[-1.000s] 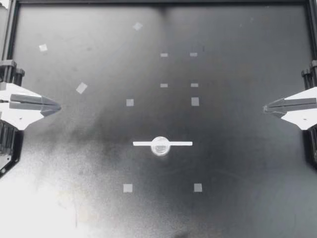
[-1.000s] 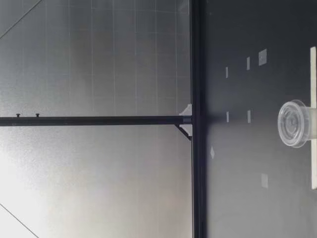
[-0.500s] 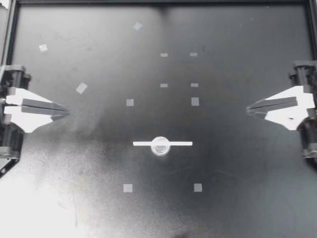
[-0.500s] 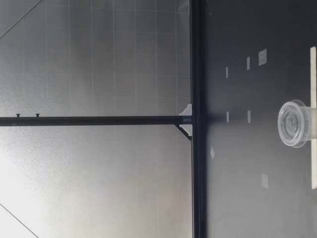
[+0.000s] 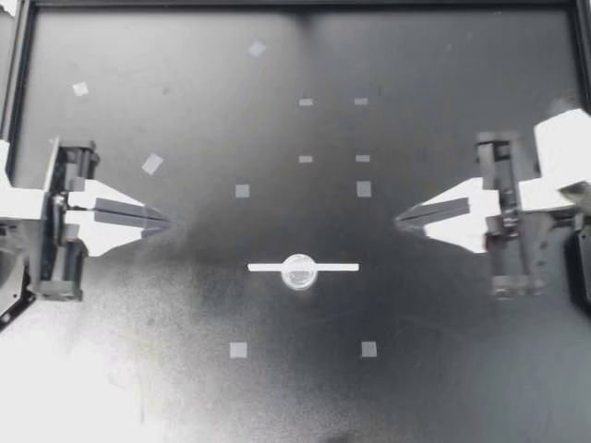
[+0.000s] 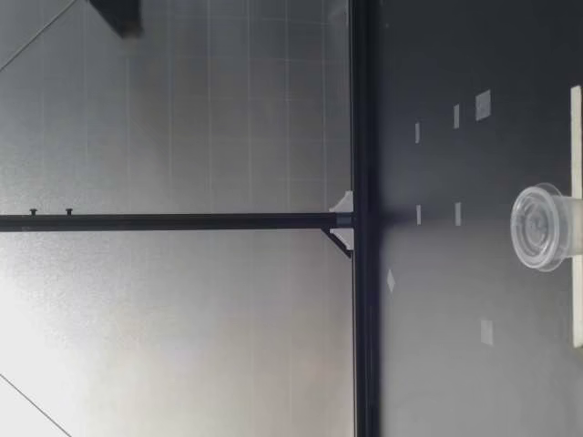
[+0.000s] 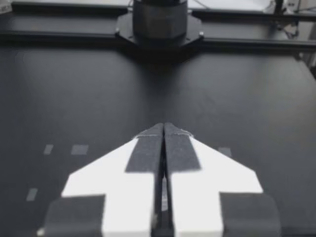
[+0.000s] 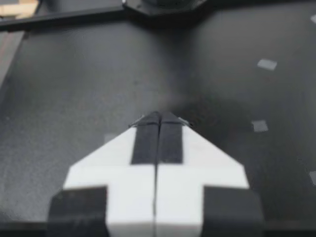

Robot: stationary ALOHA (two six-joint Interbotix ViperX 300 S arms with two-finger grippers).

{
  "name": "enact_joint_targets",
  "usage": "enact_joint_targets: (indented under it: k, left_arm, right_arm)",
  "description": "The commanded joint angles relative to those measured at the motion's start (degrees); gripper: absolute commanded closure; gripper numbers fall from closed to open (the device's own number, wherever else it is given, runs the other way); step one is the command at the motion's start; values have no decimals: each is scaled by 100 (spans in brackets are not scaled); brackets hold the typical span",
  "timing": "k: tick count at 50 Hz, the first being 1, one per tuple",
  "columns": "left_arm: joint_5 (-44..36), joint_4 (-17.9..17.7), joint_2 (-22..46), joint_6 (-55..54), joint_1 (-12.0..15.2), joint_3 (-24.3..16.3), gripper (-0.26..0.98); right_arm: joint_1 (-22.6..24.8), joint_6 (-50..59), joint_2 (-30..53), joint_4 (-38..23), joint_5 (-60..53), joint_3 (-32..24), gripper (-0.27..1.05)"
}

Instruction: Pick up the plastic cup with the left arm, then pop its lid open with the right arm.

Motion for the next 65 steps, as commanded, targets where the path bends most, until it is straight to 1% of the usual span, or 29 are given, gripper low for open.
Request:
enact_joint_targets:
  k: [1, 11, 17, 29, 34, 39, 48, 50, 53, 65]
  left_arm:
    - [-88, -9, 141, -70, -18, -88, 78]
    - [-132, -9, 545, -325, -18, -114, 78]
    - [-299, -9, 747, -334, -18, -105, 78]
    - [-457, -9, 1125, -343, -18, -149, 77]
    - [-492, -9, 1266, -343, -18, -176, 71]
    - [-519, -9, 1406, -352, -18, -193, 62]
    - [-598, -9, 1652, -369, -18, -220, 38]
    - [-624, -9, 1714, -369, -18, -237, 35]
    - [-677, -9, 1828, -369, -18, -255, 32]
    - [-826, -9, 2435, -360, -18, -413, 31]
  right_arm:
    - [44, 88, 185, 0, -88, -193, 88]
    - [132, 483, 738, -9, -149, -237, 88]
    - [167, 510, 1046, -9, -396, -246, 88]
    - [202, 510, 1687, -26, -422, -483, 88]
    - [202, 510, 1978, -26, -422, -589, 88]
    - [202, 510, 2259, -26, -413, -712, 88]
    - [202, 510, 2689, -26, -422, -958, 88]
    - [202, 510, 2760, -26, -422, -993, 88]
    - [202, 510, 2883, -26, -422, -1055, 88]
    - [202, 633, 3182, -26, -413, -1187, 88]
